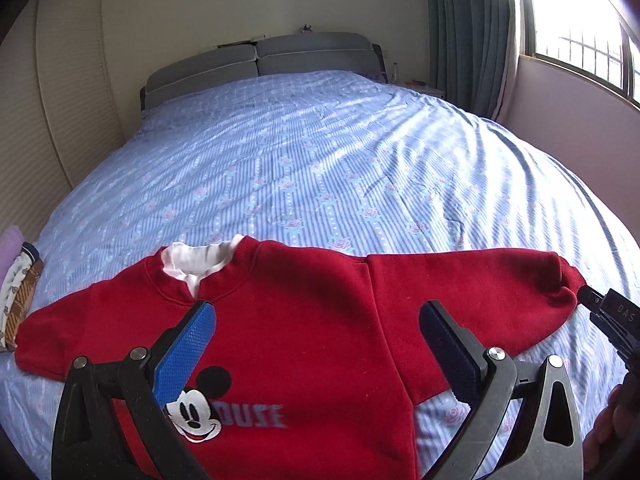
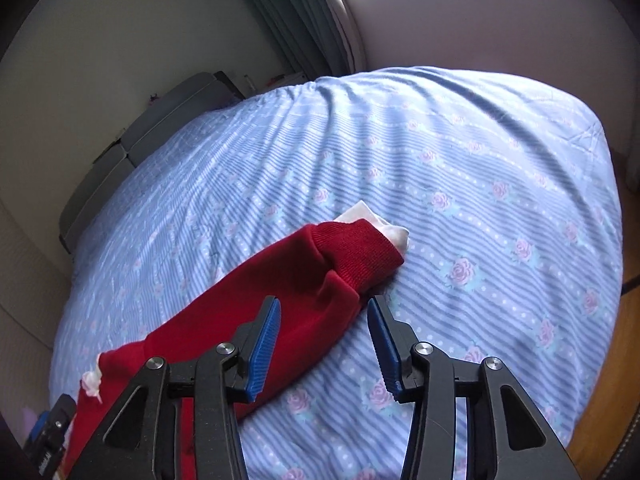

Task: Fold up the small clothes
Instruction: 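Grasp the sweatshirt sleeve cuff with the right gripper and lift it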

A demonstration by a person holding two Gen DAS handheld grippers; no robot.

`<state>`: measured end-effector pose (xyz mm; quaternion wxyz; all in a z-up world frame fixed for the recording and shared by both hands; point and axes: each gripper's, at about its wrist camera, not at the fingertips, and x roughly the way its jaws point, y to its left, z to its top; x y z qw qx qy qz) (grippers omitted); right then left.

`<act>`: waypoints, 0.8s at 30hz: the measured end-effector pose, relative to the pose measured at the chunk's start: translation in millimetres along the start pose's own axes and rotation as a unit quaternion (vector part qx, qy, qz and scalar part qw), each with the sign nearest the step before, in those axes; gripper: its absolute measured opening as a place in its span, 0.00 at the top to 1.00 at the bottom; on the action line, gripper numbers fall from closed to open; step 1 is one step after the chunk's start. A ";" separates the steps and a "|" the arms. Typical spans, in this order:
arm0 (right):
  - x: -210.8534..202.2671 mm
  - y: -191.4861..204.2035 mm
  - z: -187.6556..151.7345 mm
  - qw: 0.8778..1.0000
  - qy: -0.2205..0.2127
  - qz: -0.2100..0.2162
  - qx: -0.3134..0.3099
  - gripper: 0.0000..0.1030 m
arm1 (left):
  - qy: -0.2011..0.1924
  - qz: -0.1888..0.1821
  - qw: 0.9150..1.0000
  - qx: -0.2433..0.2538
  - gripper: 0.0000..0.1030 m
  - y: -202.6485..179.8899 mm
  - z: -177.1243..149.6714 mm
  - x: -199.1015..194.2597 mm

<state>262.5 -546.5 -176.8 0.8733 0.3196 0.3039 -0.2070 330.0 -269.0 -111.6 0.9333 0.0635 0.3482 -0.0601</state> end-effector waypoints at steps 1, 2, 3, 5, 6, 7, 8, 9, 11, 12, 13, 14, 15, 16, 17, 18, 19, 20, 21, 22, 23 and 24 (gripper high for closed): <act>7.9 -2.5 1.2 1.000 0.004 -0.001 0.005 0.55 | 0.003 0.000 1.000 0.001 0.00 -3.1 -0.4 4.9; 14.8 -5.4 2.0 1.000 0.008 -0.003 0.009 0.55 | 0.007 -0.001 1.000 0.001 0.00 -4.7 -1.1 9.2; 21.2 -8.0 2.8 1.000 0.011 -0.003 0.014 0.55 | 0.011 -0.001 1.000 0.001 0.00 -6.0 -2.1 13.5; 33.7 -15.8 4.4 0.999 0.022 -0.001 0.026 0.58 | 0.019 0.000 1.000 0.000 0.00 -6.1 -4.4 21.6; 40.4 -19.1 4.6 0.999 0.029 0.002 0.034 0.59 | 0.022 0.000 1.000 -0.001 0.00 -5.9 -5.5 24.3; 48.1 -23.6 5.0 0.998 0.038 0.008 0.044 0.64 | 0.025 0.000 1.000 -0.002 0.00 -5.0 -6.4 27.1; 54.2 -27.5 4.8 0.997 0.046 0.017 0.056 0.69 | 0.027 0.001 1.000 -0.003 0.00 -4.0 -6.7 29.2; 59.1 -30.4 4.1 0.996 0.053 0.027 0.068 0.73 | 0.028 0.003 1.000 -0.005 0.00 -2.8 -6.8 30.1; 61.4 -32.5 4.1 0.995 0.053 0.037 0.077 0.75 | 0.028 0.003 1.000 -0.009 0.00 2.2 -6.3 29.9; 58.5 -31.1 4.2 0.995 0.050 0.039 0.074 0.76 | 0.027 0.004 1.000 -0.011 0.00 5.4 -6.0 28.4; 53.8 -28.5 5.1 0.996 0.045 0.040 0.067 0.77 | 0.025 0.006 1.000 -0.013 0.00 10.0 -5.6 25.9; 47.2 -23.9 5.9 0.997 0.037 0.039 0.056 0.78 | 0.023 0.007 1.000 -0.016 0.00 14.1 -5.0 22.7; 39.9 -17.3 6.9 0.998 0.028 0.037 0.043 0.79 | 0.020 0.008 1.000 -0.018 0.00 19.1 -4.3 19.4; 32.4 -9.8 7.9 0.999 0.019 0.034 0.029 0.79 | 0.017 0.011 1.000 -0.020 0.00 25.2 -3.6 14.8; 23.2 -0.7 8.9 0.999 0.007 0.030 0.012 0.79 | 0.015 0.014 1.000 -0.024 0.00 31.4 -3.1 10.5; 15.5 10.1 11.1 1.000 -0.004 0.027 -0.004 0.79 | 0.013 0.016 0.999 -0.027 0.00 38.3 -2.8 5.5; 6.0 21.7 12.0 0.999 -0.018 0.023 -0.023 0.79 | 0.012 0.019 0.999 -0.032 0.00 46.2 -2.7 0.6; -4.0 34.8 12.2 0.998 -0.032 0.018 -0.045 0.79 | 0.011 0.022 0.999 -0.036 0.00 55.7 -2.8 -5.2; -13.7 47.6 11.8 0.997 -0.046 0.015 -0.064 0.79 | 0.009 0.027 0.999 -0.041 0.00 65.8 -3.0 -10.5; -23.4 62.6 11.3 0.995 -0.060 0.013 -0.084 0.79 | 0.007 0.033 0.998 -0.045 0.00 76.7 -3.5 -15.8; -34.2 77.9 9.6 0.992 -0.074 0.011 -0.105 0.79 | 0.006 0.040 0.998 -0.051 0.00 89.3 -4.2 -21.4; -44.6 94.2 6.7 0.988 -0.089 0.009 -0.128 0.79 | 0.005 0.045 0.997 -0.056 0.00 102.0 -5.2 -26.5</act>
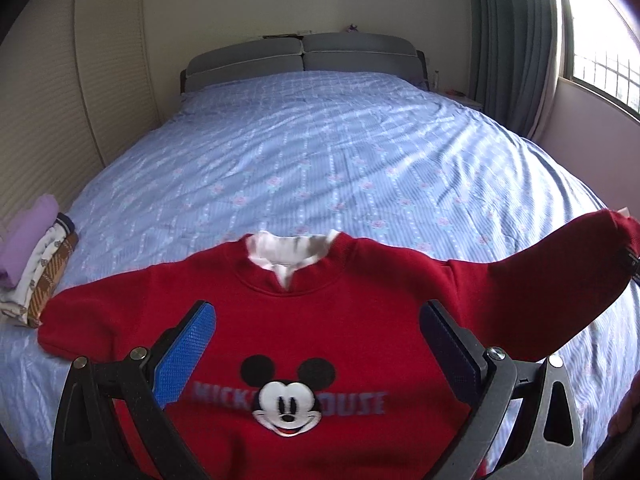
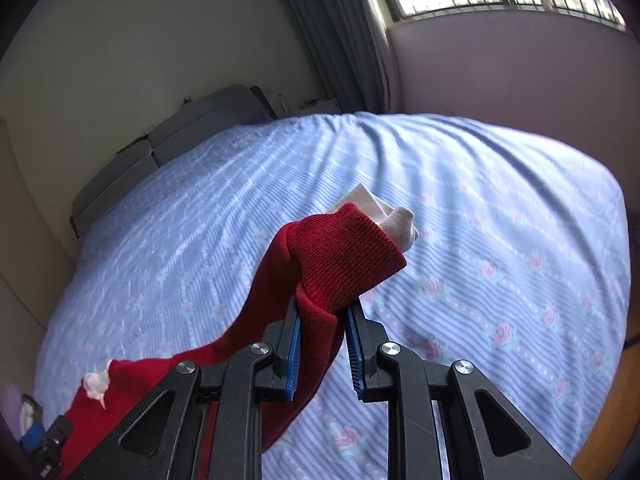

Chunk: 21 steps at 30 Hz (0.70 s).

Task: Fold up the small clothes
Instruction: 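Grasp the sweatshirt sleeve cuff with the right gripper and lift it, then carry the held sleeve across the sweatshirt body with the right gripper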

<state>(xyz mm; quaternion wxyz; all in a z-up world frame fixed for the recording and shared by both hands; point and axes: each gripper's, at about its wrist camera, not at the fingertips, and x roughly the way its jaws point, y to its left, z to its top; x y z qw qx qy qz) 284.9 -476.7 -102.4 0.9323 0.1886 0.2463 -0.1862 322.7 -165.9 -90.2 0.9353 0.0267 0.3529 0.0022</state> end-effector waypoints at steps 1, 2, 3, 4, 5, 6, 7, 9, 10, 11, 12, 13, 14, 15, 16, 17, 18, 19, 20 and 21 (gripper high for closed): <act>-9.9 17.2 2.2 1.000 -0.014 -0.002 -0.023 0.79 | -0.001 0.007 1.000 -0.006 0.00 16.1 0.3 -4.4; -17.3 32.7 5.4 0.999 -0.025 -0.003 -0.043 0.79 | -0.001 0.013 1.000 -0.012 0.00 30.7 0.3 -8.1; -26.0 52.8 5.5 0.997 -0.037 -0.003 -0.068 0.79 | -0.002 0.020 1.000 -0.019 0.00 45.8 0.2 -11.1; -33.1 70.8 5.1 0.995 -0.046 -0.004 -0.091 0.79 | -0.003 0.029 0.999 -0.028 0.00 64.8 -0.5 -15.0; -39.5 90.8 3.1 0.992 -0.055 -0.004 -0.115 0.79 | -0.004 0.036 0.999 -0.036 0.00 80.8 -1.4 -18.0; -44.2 111.5 -0.1 0.988 -0.063 -0.006 -0.138 0.79 | -0.005 0.043 0.998 -0.045 0.00 98.4 -2.5 -21.0; -49.3 133.9 -5.6 0.984 -0.071 -0.006 -0.163 0.79 | -0.006 0.051 0.997 -0.056 0.00 118.3 -4.7 -24.4; -55.6 174.7 -16.7 0.974 -0.083 -0.010 -0.212 0.79 | -0.006 0.064 0.995 -0.074 0.00 152.6 -10.0 -29.9; -59.7 194.3 -26.6 0.968 -0.088 -0.011 -0.236 0.79 | -0.005 0.072 0.994 -0.084 0.00 171.8 -13.6 -32.6; -62.3 214.9 -37.8 0.960 -0.092 -0.013 -0.263 0.79 | -0.005 0.079 0.993 -0.091 0.00 188.7 -16.9 -34.8; -63.1 234.1 -48.9 0.953 -0.095 -0.016 -0.288 0.80 | -0.004 0.086 0.991 -0.099 0.00 207.2 -21.2 -37.0; -63.9 253.3 -63.6 0.943 -0.098 -0.018 -0.316 0.80 | -0.002 0.094 0.990 -0.106 0.00 224.3 -25.5 -38.6; -63.7 270.6 -77.5 0.934 -0.100 -0.021 -0.342 0.80 | 0.001 0.101 0.989 -0.111 0.00 238.1 -30.4 -39.3; -64.3 285.1 -92.4 0.924 -0.103 -0.023 -0.367 0.80 | 0.005 0.106 0.988 -0.116 0.00 249.7 -34.4 -40.0; -64.4 301.5 -108.2 0.913 -0.105 -0.026 -0.394 0.80 | 0.009 0.111 0.987 -0.120 0.00 261.6 -39.4 -40.2; -63.5 315.9 -125.8 0.900 -0.106 -0.027 -0.421 0.80 | 0.013 0.117 0.986 -0.121 0.00 273.0 -45.4 -40.9; -61.7 327.6 -142.8 0.889 -0.103 -0.027 -0.446 0.80 | 0.017 0.123 0.985 -0.123 0.00 283.1 -51.4 -41.7; -59.7 338.5 -160.5 0.877 -0.097 -0.025 -0.470 0.80 | 0.020 0.128 0.984 -0.126 0.00 292.6 -56.7 -41.7; -57.3 345.9 -175.8 0.867 -0.090 -0.025 -0.489 0.80 | 0.025 0.132 0.983 -0.129 0.00 300.7 -62.4 -40.7; -54.2 354.1 -190.7 0.856 -0.082 -0.025 -0.510 0.80 | 0.029 0.135 0.982 -0.132 0.00 309.2 -68.1 -40.4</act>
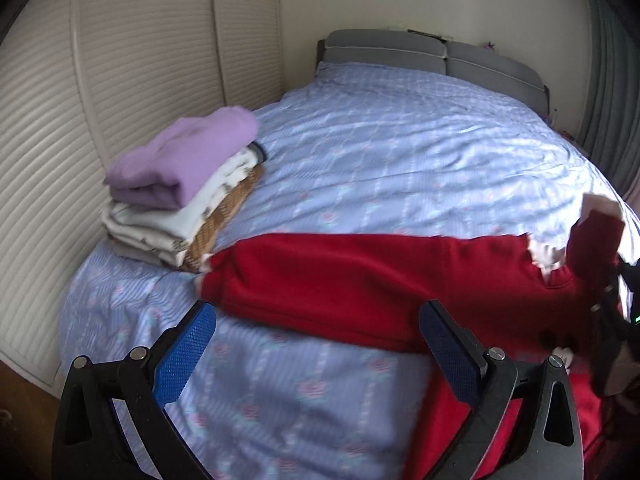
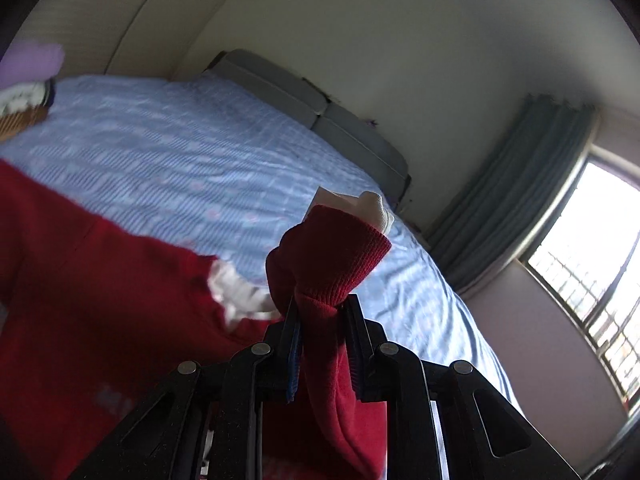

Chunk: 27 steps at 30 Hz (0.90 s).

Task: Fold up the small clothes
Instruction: 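Carry the held sleeve across the sweatshirt body with the right gripper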

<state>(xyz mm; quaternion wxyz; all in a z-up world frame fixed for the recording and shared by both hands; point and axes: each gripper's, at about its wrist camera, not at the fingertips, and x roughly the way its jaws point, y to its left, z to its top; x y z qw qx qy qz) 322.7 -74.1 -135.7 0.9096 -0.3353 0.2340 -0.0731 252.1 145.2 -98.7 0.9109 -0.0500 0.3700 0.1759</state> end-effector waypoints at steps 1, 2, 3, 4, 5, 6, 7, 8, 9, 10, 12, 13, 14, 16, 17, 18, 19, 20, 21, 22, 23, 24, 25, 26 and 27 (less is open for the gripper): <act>1.1 17.1 -1.4 1.000 0.005 0.006 -0.021 0.80 | 0.005 0.003 1.000 -0.003 0.00 6.6 -3.3 3.2; 1.8 33.0 -2.6 0.999 0.011 0.012 -0.042 0.80 | 0.009 0.005 1.000 -0.005 0.00 13.6 -6.4 5.8; 2.9 47.2 -4.9 0.998 0.017 0.019 -0.060 0.80 | 0.012 0.009 1.000 -0.008 0.00 19.4 -9.3 8.7; 4.5 61.7 -7.6 0.996 0.025 0.026 -0.078 0.80 | 0.016 0.010 1.000 -0.010 0.00 24.6 -12.2 11.6; 4.6 71.7 -10.4 0.995 0.031 0.032 -0.091 0.80 | 0.020 0.011 1.000 -0.010 0.00 27.2 -14.7 13.4; 3.9 81.4 -13.6 0.994 0.034 0.036 -0.098 0.80 | 0.022 0.012 1.000 -0.011 0.00 30.0 -16.8 15.1; 2.8 88.8 -16.3 0.993 0.037 0.039 -0.103 0.79 | 0.026 0.012 1.000 -0.011 0.00 30.6 -18.3 17.3; 0.8 92.0 -18.4 0.993 0.038 0.045 -0.105 0.77 | 0.027 0.012 0.999 -0.011 0.00 31.6 -19.5 18.2; -1.7 93.8 -20.3 0.993 0.038 0.050 -0.104 0.76 | 0.029 0.012 0.999 -0.011 0.00 32.2 -20.7 19.1; -4.8 93.4 -22.1 0.993 0.037 0.059 -0.098 0.73 | 0.029 0.011 0.999 -0.011 0.00 33.3 -21.4 19.8; -17.1 87.7 -25.2 0.992 0.024 0.087 -0.087 0.64 | 0.029 0.009 0.999 -0.011 0.00 32.8 -22.0 19.1; -24.9 84.4 -26.1 0.991 0.016 0.100 -0.084 0.61 | 0.027 0.007 1.000 -0.011 0.00 32.1 -21.9 18.6; -31.5 82.5 -27.0 0.991 0.007 0.106 -0.081 0.59 | 0.026 0.006 1.000 -0.010 0.00 31.0 -21.6 17.9; -44.4 74.5 -28.2 0.990 -0.005 0.120 -0.067 0.59 | 0.023 0.001 1.000 -0.007 0.00 27.3 -20.9 15.9; -48.0 68.3 -28.9 0.990 -0.004 0.130 -0.051 0.59 | 0.022 -0.002 1.000 -0.005 0.00 24.8 -20.7 14.9; -50.6 59.4 -29.8 0.990 -0.001 0.139 -0.032 0.59 | 0.021 -0.006 1.000 -0.002 0.00 21.3 -20.3 14.4; -53.6 47.8 -32.2 0.988 0.004 0.152 -0.006 0.59 | 0.020 -0.012 1.000 0.002 0.00 16.9 -19.6 13.5; -52.9 35.1 -35.2 0.987 0.009 0.161 0.019 0.59 | 0.019 -0.020 1.000 0.008 0.00 11.3 -19.3 12.1; -55.1 21.7 -39.8 0.985 0.014 0.165 0.046 0.59 | 0.017 -0.028 0.999 0.013 0.00 5.2 -18.9 11.2; -53.5 10.1 -42.9 0.983 0.019 0.169 0.069 0.59 | 0.016 -0.040 0.999 0.020 0.00 -2.7 -18.1 10.6; -54.0 -3.7 -48.6 0.980 0.024 0.173 0.094 0.59 | 0.015 -0.052 0.998 0.026 0.00 -10.2 -17.3 10.1; -51.0 -16.7 -54.2 0.977 0.029 0.174 0.116 0.59 | 0.014 -0.067 0.997 0.032 0.00 -19.3 -16.4 9.8; -49.8 -28.1 -63.7 0.975 0.034 0.173 0.138 0.59 | 0.013 -0.081 0.996 0.040 0.00 -29.9 -15.3 9.8; -51.0 -39.0 -71.6 0.973 0.037 0.169 0.155 0.59 | 0.012 -0.093 0.994 0.048 0.00 -40.3 -14.1 10.1; -49.7 -47.8 -75.4 0.971 0.040 0.165 0.169 0.59 | 0.012 -0.103 0.993 0.056 0.02 -51.5 -13.2 10.9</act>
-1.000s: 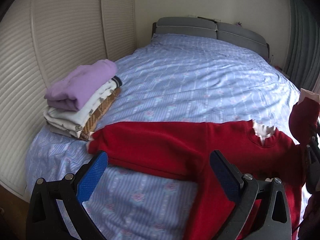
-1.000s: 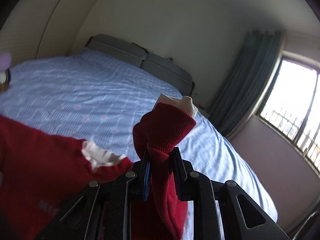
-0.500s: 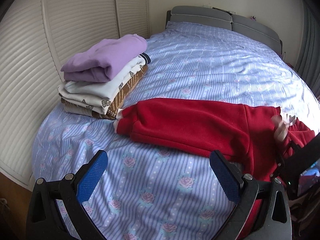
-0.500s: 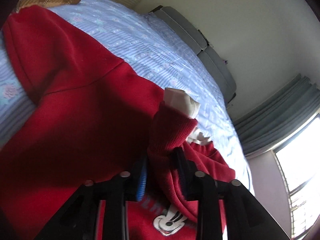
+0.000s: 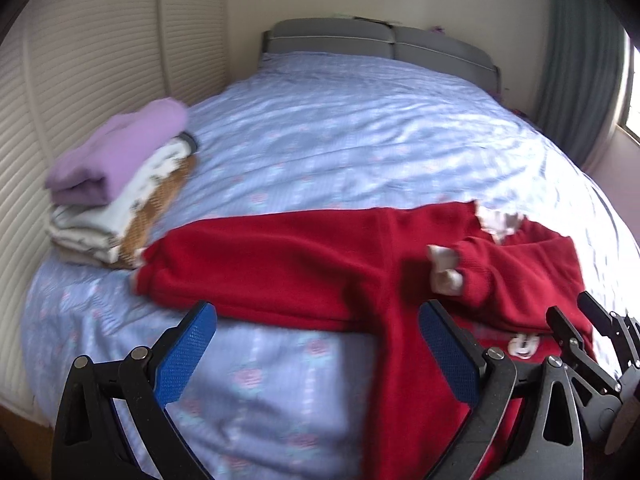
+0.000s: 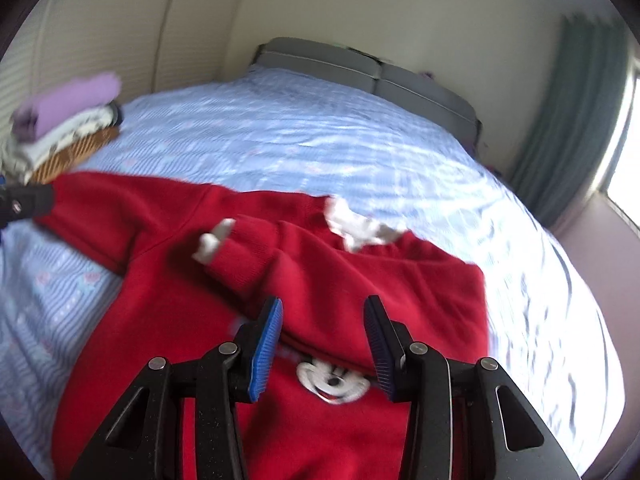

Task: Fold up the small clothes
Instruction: 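Carry the held sleeve across the sweatshirt body with the right gripper, then lay the sleeve on the body and open the right gripper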

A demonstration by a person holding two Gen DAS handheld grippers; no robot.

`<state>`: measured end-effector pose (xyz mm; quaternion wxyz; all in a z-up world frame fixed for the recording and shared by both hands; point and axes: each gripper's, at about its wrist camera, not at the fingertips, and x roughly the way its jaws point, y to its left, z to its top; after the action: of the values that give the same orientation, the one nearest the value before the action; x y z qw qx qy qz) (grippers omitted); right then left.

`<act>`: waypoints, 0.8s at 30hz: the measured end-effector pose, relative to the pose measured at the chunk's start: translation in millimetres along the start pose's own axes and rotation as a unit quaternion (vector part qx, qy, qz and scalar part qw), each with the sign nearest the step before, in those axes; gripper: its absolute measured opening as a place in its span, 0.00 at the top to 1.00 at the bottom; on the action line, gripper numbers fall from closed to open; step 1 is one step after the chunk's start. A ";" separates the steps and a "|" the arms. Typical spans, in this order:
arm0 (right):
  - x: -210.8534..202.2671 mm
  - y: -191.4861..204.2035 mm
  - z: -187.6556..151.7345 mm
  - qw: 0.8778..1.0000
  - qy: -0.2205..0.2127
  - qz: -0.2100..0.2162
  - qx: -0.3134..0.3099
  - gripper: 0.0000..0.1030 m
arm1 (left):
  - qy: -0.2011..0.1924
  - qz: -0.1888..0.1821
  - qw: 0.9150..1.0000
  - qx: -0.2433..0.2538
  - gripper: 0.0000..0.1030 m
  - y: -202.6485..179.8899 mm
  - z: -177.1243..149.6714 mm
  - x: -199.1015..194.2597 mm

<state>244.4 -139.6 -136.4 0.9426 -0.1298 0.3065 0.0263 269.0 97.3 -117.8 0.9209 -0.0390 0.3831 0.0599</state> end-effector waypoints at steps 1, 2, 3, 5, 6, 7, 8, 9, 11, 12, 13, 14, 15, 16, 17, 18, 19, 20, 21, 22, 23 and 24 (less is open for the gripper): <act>-1.7 -13.0 -4.6 1.000 0.001 -0.004 0.017 0.59 | 0.001 -0.011 1.000 0.008 0.05 -12.1 2.4 4.2; -3.6 -23.6 -7.6 1.000 0.002 -0.006 0.031 0.59 | 0.005 -0.019 1.000 0.015 0.07 -22.3 4.3 8.7; -2.5 -30.8 -9.0 0.999 0.003 -0.008 0.045 0.59 | 0.010 -0.027 0.999 0.020 0.11 -32.4 6.2 13.1; -3.0 -50.9 -12.6 0.997 0.006 -0.012 0.075 0.59 | 0.019 -0.047 0.998 0.028 0.20 -53.3 9.3 23.0; -3.6 -59.2 -13.8 0.996 0.007 -0.012 0.091 0.59 | 0.024 -0.054 0.998 0.033 0.23 -61.9 11.0 28.1; -2.8 -71.4 -15.4 0.994 0.009 -0.011 0.108 0.59 | 0.029 -0.063 0.997 0.037 0.25 -71.5 12.3 34.3; -2.4 -80.6 -18.0 0.992 0.010 -0.009 0.123 0.59 | 0.033 -0.069 0.996 0.040 0.27 -79.3 12.4 38.7; -0.8 -88.8 -20.1 0.991 0.011 -0.008 0.136 0.59 | 0.037 -0.075 0.996 0.042 0.30 -86.4 13.4 43.5; 2.2 -105.2 -24.1 0.987 0.013 -0.008 0.157 0.59 | 0.046 -0.083 0.994 0.048 0.33 -99.7 13.3 53.4; 4.3 -111.0 -26.1 0.986 0.014 -0.009 0.165 0.59 | 0.050 -0.083 0.994 0.050 0.34 -104.3 13.9 58.5; 5.4 -118.1 -29.7 0.985 0.015 -0.011 0.172 0.59 | 0.053 -0.081 0.994 0.052 0.37 -109.0 14.3 64.1; 8.1 -122.9 -32.0 0.984 0.017 -0.011 0.178 0.59 | 0.055 -0.080 0.994 0.053 0.39 -112.1 14.5 68.7; 10.8 -127.0 -34.5 0.983 0.020 -0.011 0.183 0.59 | 0.058 -0.080 0.994 0.054 0.42 -114.0 14.3 73.1; 14.0 -130.9 -37.0 0.982 0.024 -0.011 0.188 0.59 | 0.064 -0.080 0.993 0.055 0.44 -115.8 14.0 79.2; 17.7 -134.2 -39.7 0.981 0.029 -0.011 0.194 0.59 | 0.069 -0.080 0.993 0.054 0.45 -116.6 13.4 83.4; 20.4 -137.0 -41.5 0.979 0.034 -0.011 0.200 0.59 | 0.074 -0.079 0.993 0.053 0.50 -117.5 12.3 88.1; 22.2 -140.8 -44.0 0.977 0.040 -0.010 0.208 0.59 | 0.080 -0.079 0.992 0.050 0.55 -117.7 10.6 92.9; 24.7 -144.5 -45.8 0.975 0.044 -0.007 0.218 0.59 | 0.085 -0.077 0.992 0.048 0.57 -117.9 9.0 96.4; 26.1 -146.0 -47.8 0.973 0.046 -0.004 0.225 0.59 | 0.087 -0.075 0.992 0.046 0.60 -117.6 7.8 99.4; 28.8 -147.9 -49.1 0.971 0.050 -0.004 0.232 0.59 | 0.086 -0.074 0.993 0.043 0.65 -115.5 5.3 101.9; 30.0 -149.6 -50.5 0.970 0.053 -0.004 0.236 0.59 | 0.087 -0.070 0.993 0.043 0.66 -113.7 3.0 103.4; 31.5 -150.4 -52.2 0.969 0.055 -0.004 0.239 0.59 | 0.090 -0.063 0.993 0.044 0.66 -111.7 0.3 105.8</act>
<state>259.5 -299.3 -161.0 0.9280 0.0968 0.3549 -0.0583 358.9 -4.7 -189.8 0.8855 -0.0280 0.4634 -0.0192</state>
